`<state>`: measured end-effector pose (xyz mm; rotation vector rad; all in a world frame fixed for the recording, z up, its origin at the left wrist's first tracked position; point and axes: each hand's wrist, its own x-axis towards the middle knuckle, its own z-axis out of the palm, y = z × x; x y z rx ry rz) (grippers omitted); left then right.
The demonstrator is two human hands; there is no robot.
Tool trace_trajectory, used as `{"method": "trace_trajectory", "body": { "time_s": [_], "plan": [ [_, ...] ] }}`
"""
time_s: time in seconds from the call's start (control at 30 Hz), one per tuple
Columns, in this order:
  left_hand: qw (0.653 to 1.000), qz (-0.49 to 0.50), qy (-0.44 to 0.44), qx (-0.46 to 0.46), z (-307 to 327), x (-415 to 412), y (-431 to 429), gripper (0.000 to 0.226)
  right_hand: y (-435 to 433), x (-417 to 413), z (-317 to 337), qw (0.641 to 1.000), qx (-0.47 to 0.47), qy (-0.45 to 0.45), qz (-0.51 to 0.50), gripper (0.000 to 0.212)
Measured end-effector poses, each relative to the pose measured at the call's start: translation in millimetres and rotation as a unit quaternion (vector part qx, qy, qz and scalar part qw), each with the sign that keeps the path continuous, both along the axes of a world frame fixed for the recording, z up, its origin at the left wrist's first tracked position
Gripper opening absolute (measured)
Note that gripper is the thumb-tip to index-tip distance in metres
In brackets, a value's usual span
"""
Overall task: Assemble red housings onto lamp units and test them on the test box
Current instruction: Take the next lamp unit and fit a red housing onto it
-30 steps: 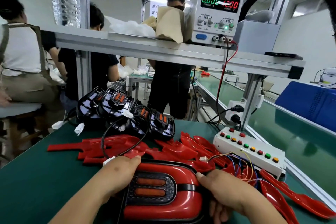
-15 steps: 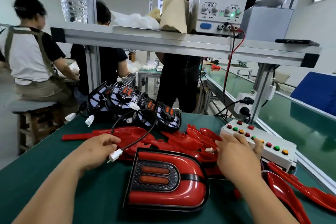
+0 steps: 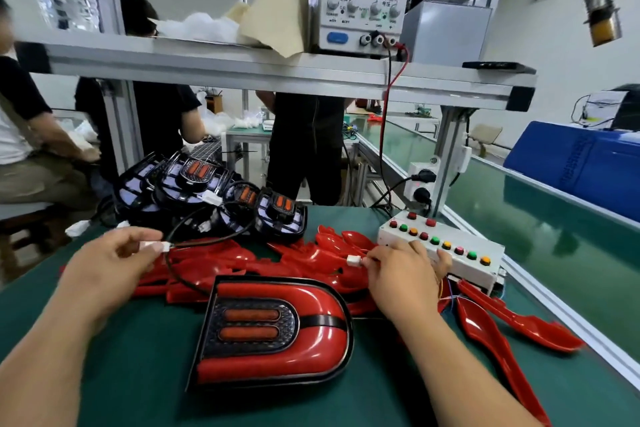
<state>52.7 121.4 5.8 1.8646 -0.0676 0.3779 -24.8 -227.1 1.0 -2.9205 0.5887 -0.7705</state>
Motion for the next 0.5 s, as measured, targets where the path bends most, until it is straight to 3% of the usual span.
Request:
{"method": "trace_trajectory", "body": {
  "time_s": [0.07, 0.17, 0.23, 0.4, 0.5],
  "plan": [
    [0.989, 0.024, -0.060, -0.130, 9, 1, -9, 0.023, -2, -1, 1, 0.999, 0.022, -0.040, -0.001, 0.023],
    [0.914, -0.019, -0.079, -0.397, 26, 0, -25, 0.026, -4, -1, 2, 0.996, 0.052, -0.072, 0.007, 0.021],
    [0.882, -0.046, -0.101, -0.458, 36, 0, -33, 0.032, -4, -3, 4, 0.994, 0.058, -0.090, 0.018, 0.020],
    [0.878, -0.008, -0.218, -0.427, 71, -1, -61, 0.015, 1, -7, 8, 0.990, 0.071, -0.112, 0.047, 0.015],
    [0.925, 0.013, -0.275, -0.263, 75, -6, -86, 0.030, 5, -9, 10, 0.988, 0.073, -0.123, 0.058, 0.015]
  ]
}}
